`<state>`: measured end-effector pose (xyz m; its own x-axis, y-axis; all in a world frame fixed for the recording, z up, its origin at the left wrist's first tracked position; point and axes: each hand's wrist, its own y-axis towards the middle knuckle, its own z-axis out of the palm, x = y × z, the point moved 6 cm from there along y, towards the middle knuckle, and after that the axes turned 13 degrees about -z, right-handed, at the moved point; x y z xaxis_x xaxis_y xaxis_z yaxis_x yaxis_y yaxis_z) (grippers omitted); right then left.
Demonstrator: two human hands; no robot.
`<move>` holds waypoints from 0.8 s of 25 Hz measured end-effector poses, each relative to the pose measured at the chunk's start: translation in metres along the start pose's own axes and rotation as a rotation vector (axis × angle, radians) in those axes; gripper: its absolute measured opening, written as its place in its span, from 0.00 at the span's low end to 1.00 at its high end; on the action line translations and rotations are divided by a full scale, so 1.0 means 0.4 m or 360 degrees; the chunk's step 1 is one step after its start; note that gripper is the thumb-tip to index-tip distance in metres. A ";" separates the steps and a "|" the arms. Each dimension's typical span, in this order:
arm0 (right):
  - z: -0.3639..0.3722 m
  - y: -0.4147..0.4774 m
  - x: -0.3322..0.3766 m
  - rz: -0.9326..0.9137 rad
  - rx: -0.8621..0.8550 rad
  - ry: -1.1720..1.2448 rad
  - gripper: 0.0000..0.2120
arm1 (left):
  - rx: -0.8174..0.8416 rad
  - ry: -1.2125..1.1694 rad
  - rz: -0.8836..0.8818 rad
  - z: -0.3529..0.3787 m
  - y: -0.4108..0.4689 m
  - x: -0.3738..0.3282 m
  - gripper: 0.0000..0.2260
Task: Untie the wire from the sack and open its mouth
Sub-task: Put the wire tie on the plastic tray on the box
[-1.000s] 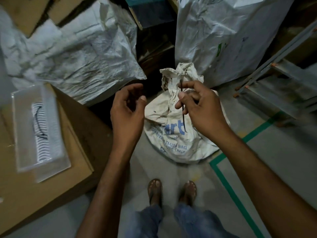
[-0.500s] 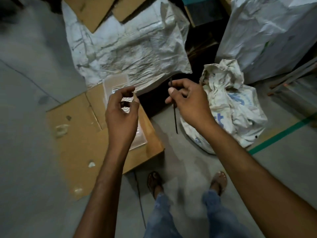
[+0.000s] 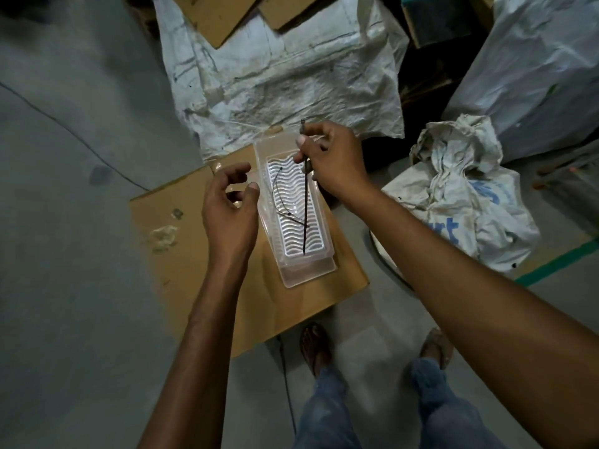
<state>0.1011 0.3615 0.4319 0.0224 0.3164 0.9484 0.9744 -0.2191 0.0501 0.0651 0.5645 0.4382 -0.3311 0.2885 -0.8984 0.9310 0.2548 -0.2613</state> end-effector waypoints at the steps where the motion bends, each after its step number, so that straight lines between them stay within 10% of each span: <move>1: 0.019 0.021 -0.010 -0.0019 0.0007 -0.0059 0.03 | 0.0008 0.0005 -0.0009 0.000 0.016 0.008 0.12; 12: 0.140 0.051 -0.138 -0.0001 0.0363 -0.0789 0.19 | 0.0175 0.0232 -0.0048 0.042 0.093 0.090 0.15; 20: 0.056 0.007 -0.092 -0.0103 0.0148 -0.0828 0.08 | 0.0159 0.0201 -0.0004 0.051 0.057 0.066 0.15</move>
<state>0.1080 0.3701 0.3902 0.0466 0.7479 0.6622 0.9926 -0.1088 0.0530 0.0808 0.5592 0.4012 -0.3445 0.4035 -0.8477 0.9386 0.1647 -0.3031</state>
